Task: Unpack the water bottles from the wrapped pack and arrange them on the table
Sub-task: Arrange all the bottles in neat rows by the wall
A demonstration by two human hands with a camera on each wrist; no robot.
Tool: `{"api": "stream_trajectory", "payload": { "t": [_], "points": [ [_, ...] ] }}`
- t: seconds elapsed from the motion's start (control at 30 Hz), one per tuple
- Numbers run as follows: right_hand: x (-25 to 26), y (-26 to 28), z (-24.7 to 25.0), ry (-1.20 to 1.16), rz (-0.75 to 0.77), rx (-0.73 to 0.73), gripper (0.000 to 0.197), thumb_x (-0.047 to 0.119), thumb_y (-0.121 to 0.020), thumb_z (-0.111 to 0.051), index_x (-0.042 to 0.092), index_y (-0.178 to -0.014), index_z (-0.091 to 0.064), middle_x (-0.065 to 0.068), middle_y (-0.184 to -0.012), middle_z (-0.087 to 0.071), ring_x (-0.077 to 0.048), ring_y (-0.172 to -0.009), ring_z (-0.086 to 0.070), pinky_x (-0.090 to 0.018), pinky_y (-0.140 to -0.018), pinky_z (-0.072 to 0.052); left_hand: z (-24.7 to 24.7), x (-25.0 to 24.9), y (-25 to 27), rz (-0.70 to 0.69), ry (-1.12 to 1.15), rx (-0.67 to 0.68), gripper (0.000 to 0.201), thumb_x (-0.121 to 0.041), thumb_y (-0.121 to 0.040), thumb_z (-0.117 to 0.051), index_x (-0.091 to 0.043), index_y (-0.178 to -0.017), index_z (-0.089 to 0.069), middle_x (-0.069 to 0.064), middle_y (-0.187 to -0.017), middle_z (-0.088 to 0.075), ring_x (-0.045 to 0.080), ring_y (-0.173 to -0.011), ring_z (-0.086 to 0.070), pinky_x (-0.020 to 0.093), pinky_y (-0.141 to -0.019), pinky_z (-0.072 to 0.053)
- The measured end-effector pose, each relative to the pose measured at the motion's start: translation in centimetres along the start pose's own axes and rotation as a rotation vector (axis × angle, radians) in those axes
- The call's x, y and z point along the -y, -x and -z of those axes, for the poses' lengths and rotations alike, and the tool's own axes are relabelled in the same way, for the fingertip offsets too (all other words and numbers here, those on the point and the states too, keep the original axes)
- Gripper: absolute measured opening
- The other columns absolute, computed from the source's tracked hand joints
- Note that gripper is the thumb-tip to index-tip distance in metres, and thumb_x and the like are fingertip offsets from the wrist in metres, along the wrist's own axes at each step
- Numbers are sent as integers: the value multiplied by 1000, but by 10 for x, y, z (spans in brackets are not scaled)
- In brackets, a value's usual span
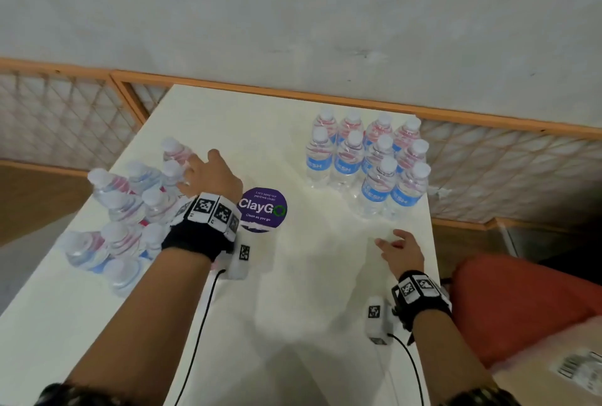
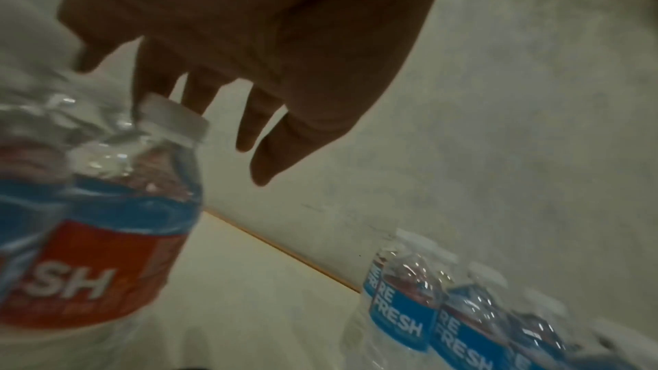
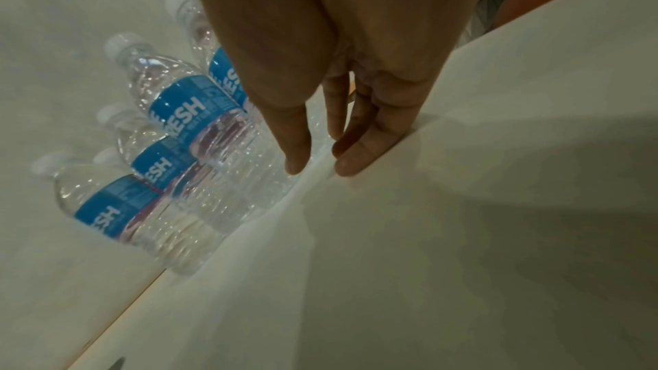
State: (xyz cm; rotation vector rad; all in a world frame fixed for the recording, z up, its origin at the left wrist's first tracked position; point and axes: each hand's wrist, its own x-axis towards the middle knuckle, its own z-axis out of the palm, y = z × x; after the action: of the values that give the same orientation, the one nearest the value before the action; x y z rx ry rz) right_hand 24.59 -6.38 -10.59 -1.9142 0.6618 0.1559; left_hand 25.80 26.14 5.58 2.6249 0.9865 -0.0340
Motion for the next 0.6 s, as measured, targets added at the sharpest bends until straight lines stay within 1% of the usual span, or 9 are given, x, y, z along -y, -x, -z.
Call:
{"api": "stream_trajectory", "payload": {
  "t": [0.07,0.17,0.23,0.3,0.33,0.4,0.47,0.53,0.6],
  "points": [
    [1,13,-1,10,0,51,49,22,-79,-75,13,-122,-53,-5,-92,-55,-25,-78,-60,-41,-88,-53,3,9,-1,-24,-89,96,40,-10,-90,-50,-8,-130,-44,19,-137,-39,37,-124,-45,47,-99,-39],
    [5,36,-10,74,36,156,51,23,-79,-75,16,-124,-51,-3,-94,-56,-25,-88,-60,-44,-90,-53,9,9,8,-170,-228,89,33,-8,-89,-51,-5,-122,-52,16,-128,-51,34,-118,-52,41,-92,-46],
    [16,56,-20,138,122,216,52,23,-78,-76,17,-124,-52,-6,-102,-58,-24,-92,-59,-38,-85,-52,13,5,17,-300,-279,102,29,-4,-87,-52,-5,-116,-57,15,-122,-58,32,-113,-57,37,-88,-48],
    [33,78,-34,170,240,285,56,20,-78,-76,17,-127,-50,-10,-114,-55,-21,-93,-56,-29,-81,-46,13,-1,30,-406,-280,154,34,-1,-86,-53,-7,-120,-59,13,-124,-59,30,-113,-58,36,-90,-48],
    [42,88,-42,169,295,329,62,20,-77,-77,18,-131,-46,-11,-121,-50,-21,-99,-54,-28,-84,-45,10,-4,38,-464,-264,177,37,-2,-87,-52,-8,-123,-58,12,-126,-59,29,-114,-57,35,-93,-46],
    [57,104,-58,156,387,400,78,23,-76,-78,21,-141,-35,-10,-134,-40,-23,-118,-47,-34,-99,-42,4,-11,54,-582,-188,216,40,-4,-90,-48,-14,-128,-57,9,-130,-57,28,-118,-55,33,-97,-43],
    [70,115,-71,153,464,415,92,29,-72,-81,23,-146,-26,-5,-143,-34,-19,-131,-36,-38,-110,-34,0,-17,68,-644,-40,288,38,-6,-91,-48,-18,-125,-60,6,-126,-61,24,-114,-58,31,-95,-45],
    [79,120,-81,99,501,415,96,32,-68,-82,25,-146,-26,-1,-143,-35,-12,-132,-34,-35,-111,-32,1,-19,73,-654,152,357,31,-9,-92,-52,-17,-119,-64,4,-119,-66,21,-107,-62,28,-91,-49],
    [79,120,-84,74,473,422,87,33,-68,-81,28,-142,-34,0,-136,-43,-13,-126,-42,-33,-106,-38,7,-13,68,-620,264,286,30,-17,-90,-57,-19,-119,-64,2,-125,-62,20,-112,-59,32,-98,-47]
  ]
}}
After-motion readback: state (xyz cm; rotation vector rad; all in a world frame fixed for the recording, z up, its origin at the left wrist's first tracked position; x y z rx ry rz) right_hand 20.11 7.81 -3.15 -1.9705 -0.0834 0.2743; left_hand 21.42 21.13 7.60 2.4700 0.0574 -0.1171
